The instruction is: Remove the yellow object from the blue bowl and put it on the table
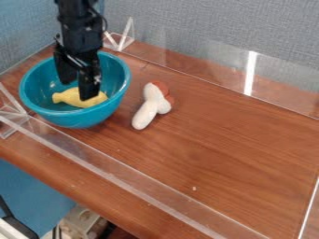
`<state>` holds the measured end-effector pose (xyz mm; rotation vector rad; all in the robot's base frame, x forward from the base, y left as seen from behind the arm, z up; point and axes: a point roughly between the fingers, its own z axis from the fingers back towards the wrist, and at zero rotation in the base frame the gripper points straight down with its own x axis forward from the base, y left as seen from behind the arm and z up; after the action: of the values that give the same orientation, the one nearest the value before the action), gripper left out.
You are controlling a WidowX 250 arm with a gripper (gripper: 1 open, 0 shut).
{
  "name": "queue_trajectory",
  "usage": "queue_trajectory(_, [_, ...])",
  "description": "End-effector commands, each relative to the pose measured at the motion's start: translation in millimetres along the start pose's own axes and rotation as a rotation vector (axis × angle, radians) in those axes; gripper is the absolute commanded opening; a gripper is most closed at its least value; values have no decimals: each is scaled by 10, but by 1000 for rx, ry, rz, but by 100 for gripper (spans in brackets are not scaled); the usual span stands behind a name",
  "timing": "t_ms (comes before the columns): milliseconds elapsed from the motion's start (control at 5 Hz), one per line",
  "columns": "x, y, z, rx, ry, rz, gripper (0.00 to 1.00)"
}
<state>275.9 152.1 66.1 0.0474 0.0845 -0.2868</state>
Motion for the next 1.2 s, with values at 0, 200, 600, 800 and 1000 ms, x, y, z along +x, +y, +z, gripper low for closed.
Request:
queue_trajectory(0, [5, 47, 79, 33, -56, 7, 100])
queue_trajectory(200, [11, 30, 126, 38, -66, 24, 0])
queue_trajectory(600, [16, -45, 443, 73, -118, 97, 0])
queue_trajectory(800, [41, -125, 691, 93, -159, 143, 0])
queue_trajectory(1000, [4, -105, 945, 107, -194, 147, 0])
